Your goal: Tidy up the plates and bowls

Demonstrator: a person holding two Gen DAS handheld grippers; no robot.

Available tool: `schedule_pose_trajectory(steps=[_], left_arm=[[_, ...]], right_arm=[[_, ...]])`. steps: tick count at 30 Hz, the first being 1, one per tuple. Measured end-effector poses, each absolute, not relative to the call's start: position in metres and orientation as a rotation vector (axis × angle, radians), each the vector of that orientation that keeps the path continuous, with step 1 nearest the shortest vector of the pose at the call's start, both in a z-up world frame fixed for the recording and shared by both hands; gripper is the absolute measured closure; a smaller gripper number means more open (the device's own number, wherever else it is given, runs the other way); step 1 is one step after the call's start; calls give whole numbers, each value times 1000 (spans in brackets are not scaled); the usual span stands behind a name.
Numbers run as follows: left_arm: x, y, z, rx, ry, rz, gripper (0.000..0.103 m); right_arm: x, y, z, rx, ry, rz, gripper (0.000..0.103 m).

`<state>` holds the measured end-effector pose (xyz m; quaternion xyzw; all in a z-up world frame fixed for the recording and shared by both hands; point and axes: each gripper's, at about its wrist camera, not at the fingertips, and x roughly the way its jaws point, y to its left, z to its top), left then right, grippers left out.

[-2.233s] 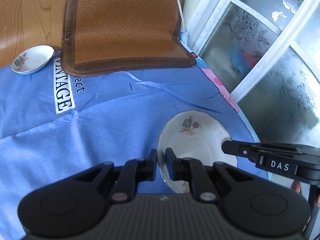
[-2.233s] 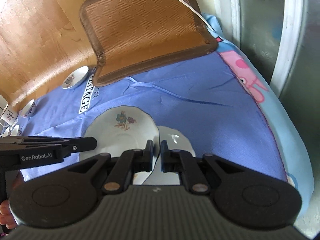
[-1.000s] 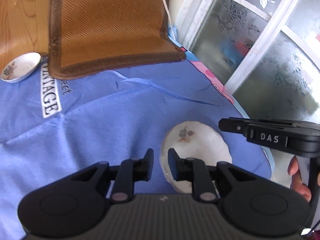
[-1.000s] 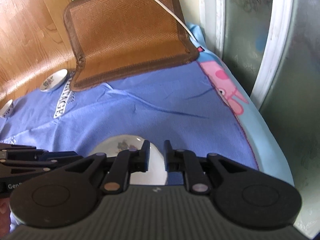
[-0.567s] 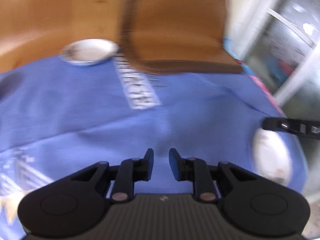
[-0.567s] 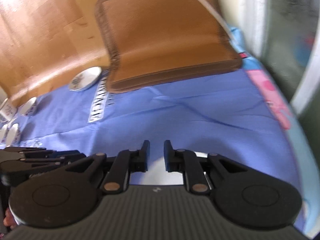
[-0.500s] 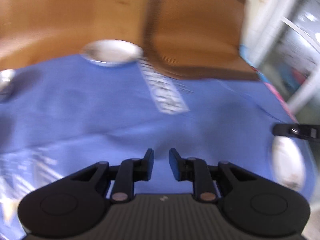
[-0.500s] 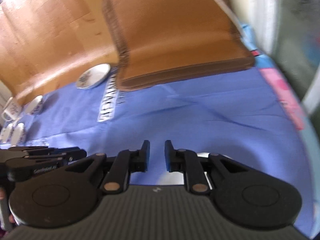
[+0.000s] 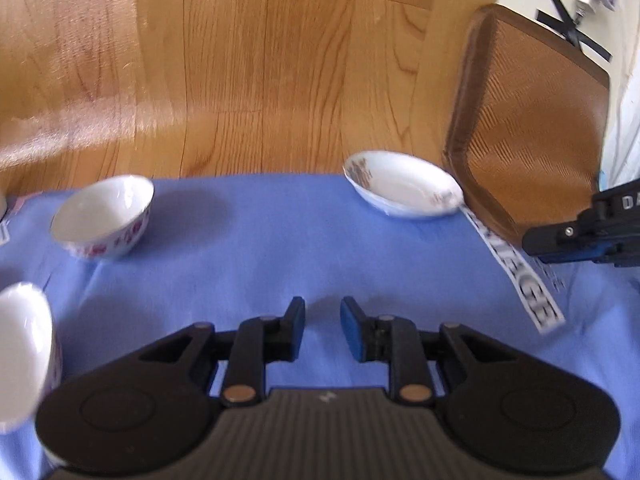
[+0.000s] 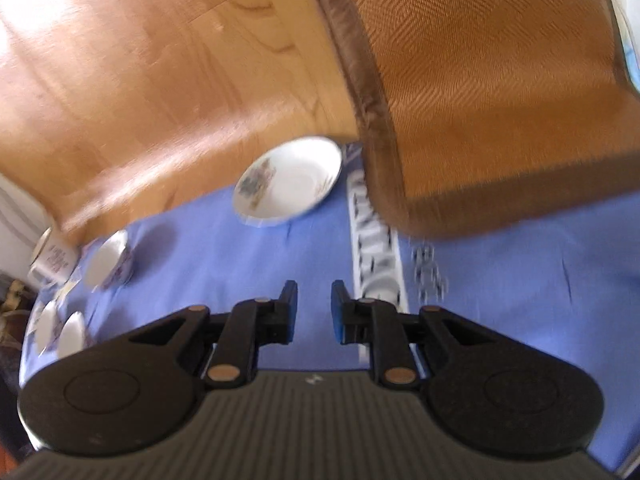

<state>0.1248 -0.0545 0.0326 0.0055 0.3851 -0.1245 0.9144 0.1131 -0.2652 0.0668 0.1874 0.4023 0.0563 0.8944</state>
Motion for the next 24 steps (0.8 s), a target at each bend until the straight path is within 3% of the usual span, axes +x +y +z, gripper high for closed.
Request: schedule_pose_trajectory(steps=[4, 7, 10, 16, 21, 24], left_arm=[[165, -54, 33, -55, 834, -273, 80], [196, -53, 33, -140, 857, -258, 75], [223, -51, 33, -218, 862, -230, 71], [258, -55, 21, -328, 874, -209, 71], [267, -58, 4, -385, 822, -220, 76], [261, -64, -1, -306, 769, -234, 81]], right_arm=[[151, -273, 67, 377, 826, 73, 76], [176, -280, 63, 410, 823, 66, 65], [201, -282, 59, 436, 822, 62, 65], [235, -279, 47, 454, 816, 49, 65], [242, -280, 26, 532, 820, 58, 66], [241, -270, 26, 438, 785, 66, 71]])
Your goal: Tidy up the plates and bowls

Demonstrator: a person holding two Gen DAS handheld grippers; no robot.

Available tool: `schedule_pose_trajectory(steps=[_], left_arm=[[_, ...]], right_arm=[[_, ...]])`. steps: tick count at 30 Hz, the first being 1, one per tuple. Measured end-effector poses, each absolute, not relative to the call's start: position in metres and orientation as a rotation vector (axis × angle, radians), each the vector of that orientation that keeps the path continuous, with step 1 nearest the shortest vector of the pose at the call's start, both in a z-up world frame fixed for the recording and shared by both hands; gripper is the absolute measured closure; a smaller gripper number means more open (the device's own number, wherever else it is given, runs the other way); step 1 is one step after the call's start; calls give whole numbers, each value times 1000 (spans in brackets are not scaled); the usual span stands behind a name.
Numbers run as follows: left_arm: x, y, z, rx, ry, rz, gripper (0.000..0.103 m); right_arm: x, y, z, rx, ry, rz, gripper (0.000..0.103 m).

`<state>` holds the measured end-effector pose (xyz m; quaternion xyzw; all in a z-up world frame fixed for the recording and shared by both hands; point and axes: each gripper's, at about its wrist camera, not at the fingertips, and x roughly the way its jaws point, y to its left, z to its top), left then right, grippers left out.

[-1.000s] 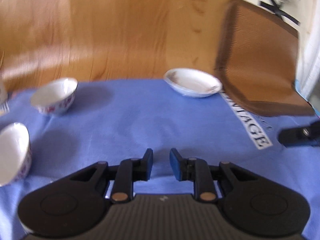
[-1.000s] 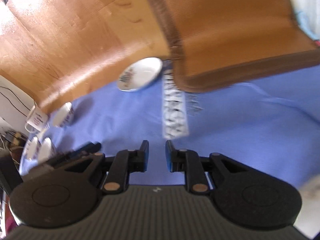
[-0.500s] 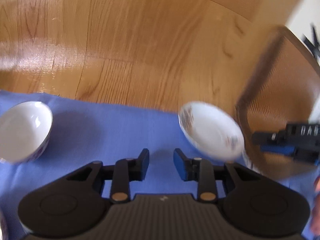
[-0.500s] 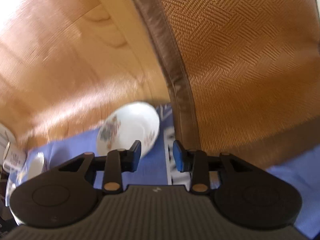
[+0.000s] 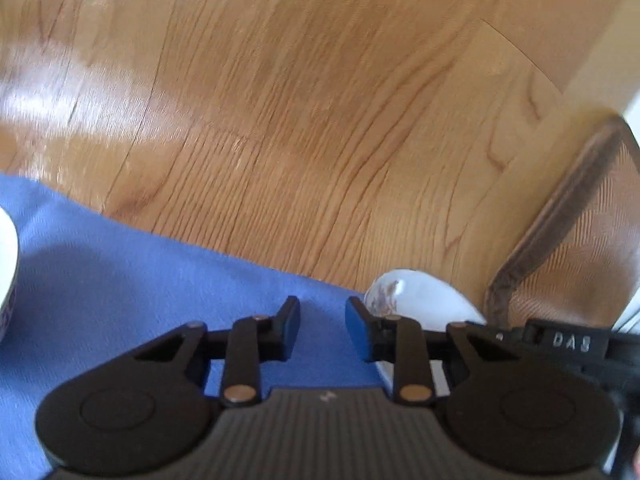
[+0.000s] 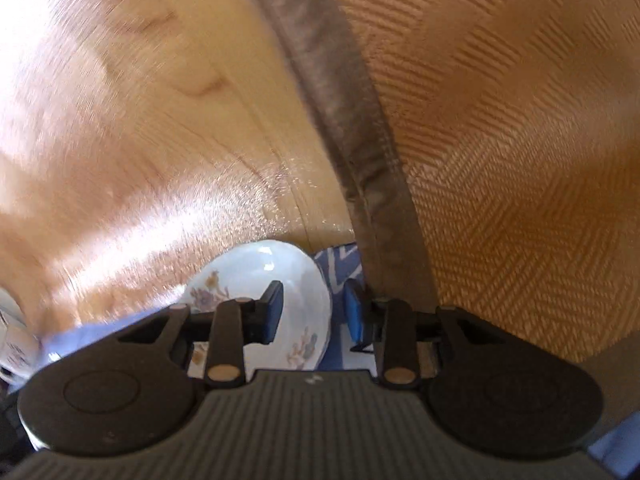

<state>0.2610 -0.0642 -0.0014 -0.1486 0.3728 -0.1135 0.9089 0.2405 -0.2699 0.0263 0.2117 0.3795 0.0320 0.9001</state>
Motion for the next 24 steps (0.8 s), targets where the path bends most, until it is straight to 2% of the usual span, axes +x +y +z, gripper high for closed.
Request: schedule_pose_trajectory(steps=[3, 8, 10, 12, 16, 19, 24], left_arm=[[259, -67, -1, -260, 757, -256, 81], [266, -40, -1, -429, 775, -321, 81], [266, -37, -1, -458, 769, -349, 82], [264, -42, 1, -423, 750, -348, 82], [262, -47, 4, -392, 731, -364, 81], [261, -46, 6, -382, 696, -308, 72], [271, -46, -1, -427, 774, -361, 72]], right_arm=[[238, -266, 21, 419, 738, 56, 72], [222, -248, 8, 362, 603, 23, 73], [221, -250, 8, 365, 597, 31, 74], [218, -259, 6, 424, 592, 38, 80], [206, -266, 8, 463, 549, 55, 81], [198, -259, 12, 373, 527, 40, 81], [207, -260, 9, 366, 571, 33, 80]])
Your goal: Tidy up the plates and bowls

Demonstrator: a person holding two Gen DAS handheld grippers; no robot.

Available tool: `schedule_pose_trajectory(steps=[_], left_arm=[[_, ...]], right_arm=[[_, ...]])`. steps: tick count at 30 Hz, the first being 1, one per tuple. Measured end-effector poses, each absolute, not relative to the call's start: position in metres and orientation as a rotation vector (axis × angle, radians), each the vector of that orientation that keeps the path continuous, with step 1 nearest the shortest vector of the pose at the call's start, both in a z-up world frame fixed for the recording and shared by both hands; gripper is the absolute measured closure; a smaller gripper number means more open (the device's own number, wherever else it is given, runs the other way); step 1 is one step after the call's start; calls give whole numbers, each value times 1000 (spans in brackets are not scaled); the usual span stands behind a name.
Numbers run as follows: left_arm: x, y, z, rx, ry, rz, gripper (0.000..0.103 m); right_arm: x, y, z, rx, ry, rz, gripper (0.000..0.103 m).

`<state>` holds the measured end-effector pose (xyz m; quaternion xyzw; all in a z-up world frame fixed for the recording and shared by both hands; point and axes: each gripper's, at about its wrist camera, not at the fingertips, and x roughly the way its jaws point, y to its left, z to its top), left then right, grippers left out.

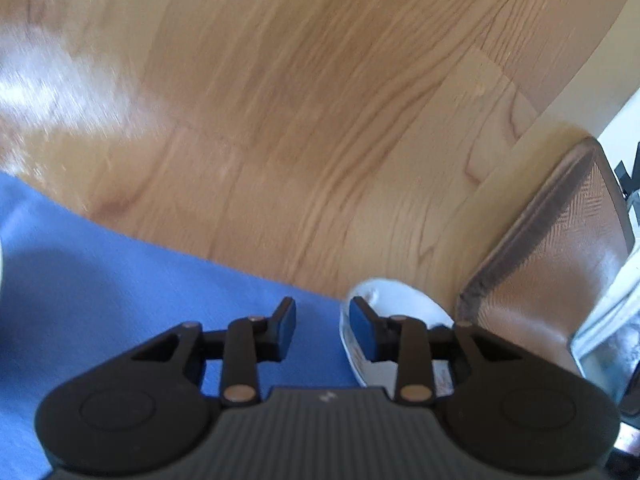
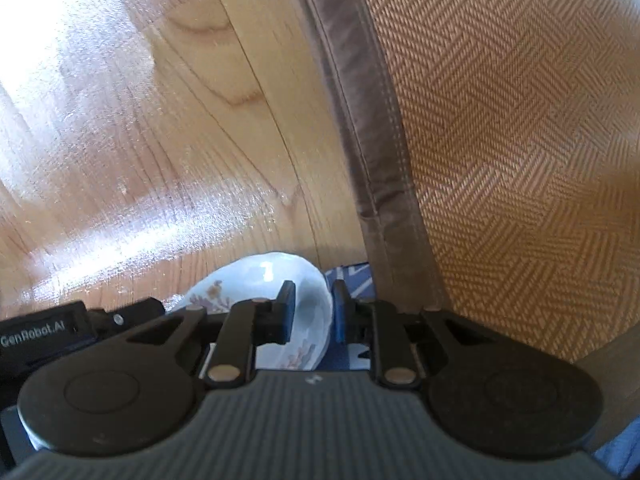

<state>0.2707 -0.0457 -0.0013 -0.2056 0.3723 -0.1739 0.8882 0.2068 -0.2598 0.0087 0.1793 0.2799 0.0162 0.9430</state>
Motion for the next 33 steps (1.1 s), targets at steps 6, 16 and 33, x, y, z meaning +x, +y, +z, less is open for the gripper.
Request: schedule_pose_trajectory(steps=[6, 16, 33], left_arm=[[273, -46, -7, -452, 806, -384, 82], [274, -39, -9, -503, 847, -422, 95], [160, -30, 20, -371, 871, -307, 94]], right_arm=[[214, -259, 5, 365, 585, 36, 79], [211, -259, 7, 379, 560, 60, 87], [127, -237, 18, 463, 639, 29, 87]])
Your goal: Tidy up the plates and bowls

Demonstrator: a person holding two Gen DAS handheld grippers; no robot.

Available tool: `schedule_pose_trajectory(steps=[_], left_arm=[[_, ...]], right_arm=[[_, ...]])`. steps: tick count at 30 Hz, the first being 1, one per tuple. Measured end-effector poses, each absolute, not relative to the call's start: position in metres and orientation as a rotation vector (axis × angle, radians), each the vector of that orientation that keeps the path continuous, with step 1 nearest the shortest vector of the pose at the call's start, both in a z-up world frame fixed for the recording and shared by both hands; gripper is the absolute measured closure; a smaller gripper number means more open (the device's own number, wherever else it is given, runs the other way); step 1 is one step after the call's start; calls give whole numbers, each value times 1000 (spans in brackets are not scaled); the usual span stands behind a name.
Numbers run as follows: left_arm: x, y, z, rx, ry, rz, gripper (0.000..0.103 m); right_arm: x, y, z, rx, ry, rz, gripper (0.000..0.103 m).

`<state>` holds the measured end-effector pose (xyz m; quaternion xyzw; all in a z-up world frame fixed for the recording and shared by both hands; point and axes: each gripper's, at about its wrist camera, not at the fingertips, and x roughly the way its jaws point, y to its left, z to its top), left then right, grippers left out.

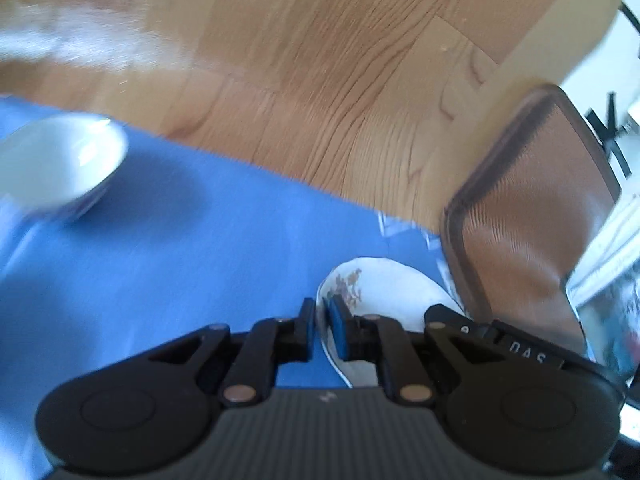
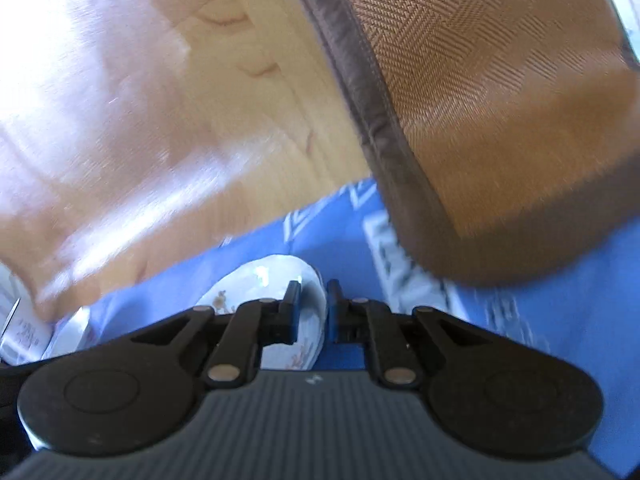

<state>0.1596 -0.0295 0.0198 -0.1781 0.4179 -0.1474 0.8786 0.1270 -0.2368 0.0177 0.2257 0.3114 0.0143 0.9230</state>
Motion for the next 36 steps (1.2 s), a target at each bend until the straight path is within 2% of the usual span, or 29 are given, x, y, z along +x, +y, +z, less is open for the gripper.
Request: schedule_pose_trajectory(steps=[6, 13, 24, 36], left_arm=[[72, -16, 22, -369, 861, -344, 93], [6, -40, 31, -314, 868, -422, 93], [-31, -124, 62, -211, 827, -578, 92], [-42, -231, 70, -96, 841, -704, 92]], right_arm=[[30, -221, 16, 365, 605, 73, 89], [-59, -246, 7, 418, 540, 57, 91], [-120, -309, 24, 452, 384, -75, 92], [-157, -384, 18, 517, 270, -257, 92]])
